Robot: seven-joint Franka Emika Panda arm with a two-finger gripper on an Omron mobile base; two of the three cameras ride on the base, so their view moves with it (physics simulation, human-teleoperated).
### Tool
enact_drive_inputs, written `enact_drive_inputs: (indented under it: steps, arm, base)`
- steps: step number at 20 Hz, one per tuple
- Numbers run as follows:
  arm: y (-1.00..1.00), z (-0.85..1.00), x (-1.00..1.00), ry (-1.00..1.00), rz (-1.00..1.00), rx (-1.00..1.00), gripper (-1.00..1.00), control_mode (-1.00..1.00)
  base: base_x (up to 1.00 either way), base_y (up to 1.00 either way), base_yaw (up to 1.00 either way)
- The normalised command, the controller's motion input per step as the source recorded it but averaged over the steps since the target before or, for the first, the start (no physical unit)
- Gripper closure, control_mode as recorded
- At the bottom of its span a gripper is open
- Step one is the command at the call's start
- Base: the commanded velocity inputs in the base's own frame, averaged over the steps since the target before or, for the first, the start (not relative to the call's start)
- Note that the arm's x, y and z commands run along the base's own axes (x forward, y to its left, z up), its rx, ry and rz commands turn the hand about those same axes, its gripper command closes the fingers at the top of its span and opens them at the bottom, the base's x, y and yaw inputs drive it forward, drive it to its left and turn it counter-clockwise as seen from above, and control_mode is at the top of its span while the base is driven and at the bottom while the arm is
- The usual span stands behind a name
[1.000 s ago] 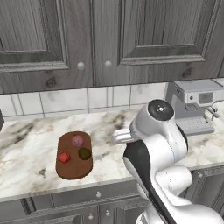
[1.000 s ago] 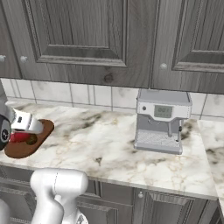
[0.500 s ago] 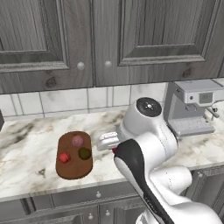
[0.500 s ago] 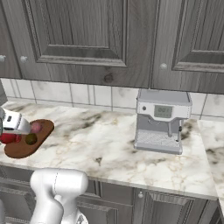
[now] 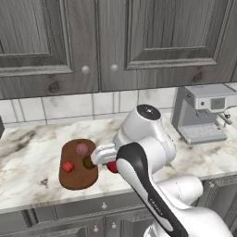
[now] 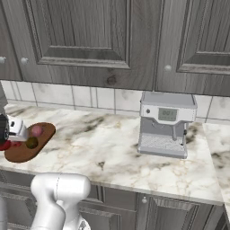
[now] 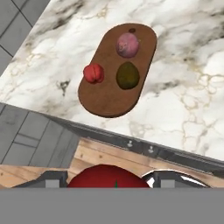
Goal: Place the avocado, onion, tomato, and bell pepper on the cutting board.
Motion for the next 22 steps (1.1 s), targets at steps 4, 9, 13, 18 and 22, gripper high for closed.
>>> enact_drive_inputs:
  steps: [4,9,13,18,22]
  arm:
    - [0.19,-0.26,0.34,0.00,0.13,0.00,1.00,-1.00]
    - [0.13,-0.08,0.44,0.00,0.11,0.00,1.00,-1.00]
    - [0.27,-0.04,0.34,0.00,0.09,0.00,1.00,-1.00]
    - [0.52,-0.17,0.02,0.00,0.02,-0.05,1.00,-1.00]
    - [0.46,-0.27,0.00,0.00,0.00,-0.10,1.00,-1.00]
  base:
    - [0.00,0.00,0.00]
    - [0.00,0.00,0.00]
    - [0.00,0.00,0.00]
    - [0.00,0.00,0.00]
    - [0.00,0.00,0.00]
